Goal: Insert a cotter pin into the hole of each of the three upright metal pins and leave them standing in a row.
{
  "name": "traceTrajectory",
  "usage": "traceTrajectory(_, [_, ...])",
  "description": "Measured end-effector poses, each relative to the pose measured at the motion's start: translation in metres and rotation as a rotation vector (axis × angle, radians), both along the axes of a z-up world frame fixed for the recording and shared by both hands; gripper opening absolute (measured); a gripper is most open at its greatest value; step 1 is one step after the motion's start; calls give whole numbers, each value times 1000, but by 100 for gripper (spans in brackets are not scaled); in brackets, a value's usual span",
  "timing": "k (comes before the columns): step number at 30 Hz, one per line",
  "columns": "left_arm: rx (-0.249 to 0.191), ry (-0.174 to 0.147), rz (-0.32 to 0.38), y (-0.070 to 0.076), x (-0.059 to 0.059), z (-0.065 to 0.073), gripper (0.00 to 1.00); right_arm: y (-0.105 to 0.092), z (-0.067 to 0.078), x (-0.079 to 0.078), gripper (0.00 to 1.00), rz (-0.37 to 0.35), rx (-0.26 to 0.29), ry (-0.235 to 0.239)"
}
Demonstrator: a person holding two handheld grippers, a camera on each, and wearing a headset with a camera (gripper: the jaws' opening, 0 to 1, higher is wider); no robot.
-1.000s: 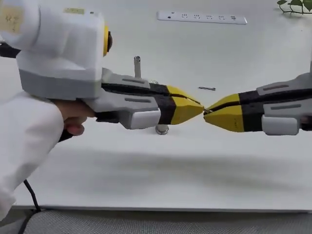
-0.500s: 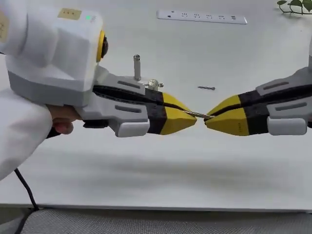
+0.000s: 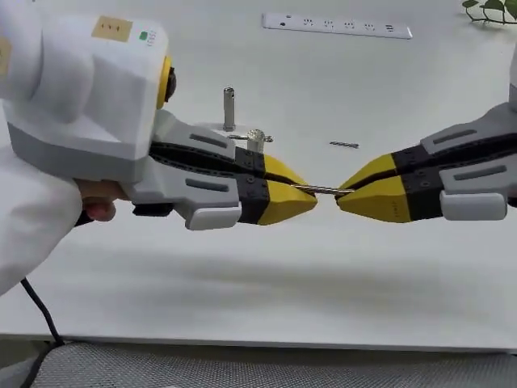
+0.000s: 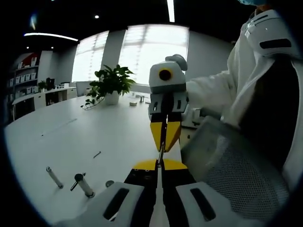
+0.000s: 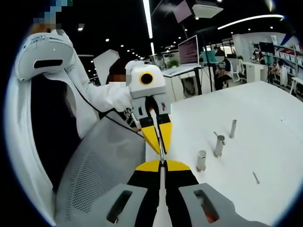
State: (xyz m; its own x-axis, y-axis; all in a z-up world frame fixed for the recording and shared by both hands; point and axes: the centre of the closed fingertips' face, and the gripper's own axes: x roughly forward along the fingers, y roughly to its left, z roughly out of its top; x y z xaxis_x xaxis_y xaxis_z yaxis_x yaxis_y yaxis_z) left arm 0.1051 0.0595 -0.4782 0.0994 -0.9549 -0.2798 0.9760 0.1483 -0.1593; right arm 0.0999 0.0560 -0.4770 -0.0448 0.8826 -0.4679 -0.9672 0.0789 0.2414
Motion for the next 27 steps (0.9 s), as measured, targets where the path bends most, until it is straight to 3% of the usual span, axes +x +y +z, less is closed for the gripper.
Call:
traceTrajectory(3, [-18, 3, 36, 2, 7, 1, 0, 2, 0, 4, 0, -6, -4, -39])
traceTrajectory(8, [-32, -10, 80, 6, 17, 2, 0, 5, 0, 11, 0, -25, -2, -51])
traceTrajectory(15, [1, -18, 131, 13, 30, -8, 14, -1, -10, 25, 0, -42, -54, -85])
traceTrajectory(20, [25, -21, 157, 18, 37, -13, 20, -6, -21, 33, 0, -41, -123, -103])
traceTrajectory(21, [53, -55, 166, 21, 41, -15, 20, -7, -24, 35, 0, -40, -134, -106])
traceTrajectory(27, [100, -48, 189, 26, 50, -29, 28, -12, -39, 45, 0, -37, -188, -112])
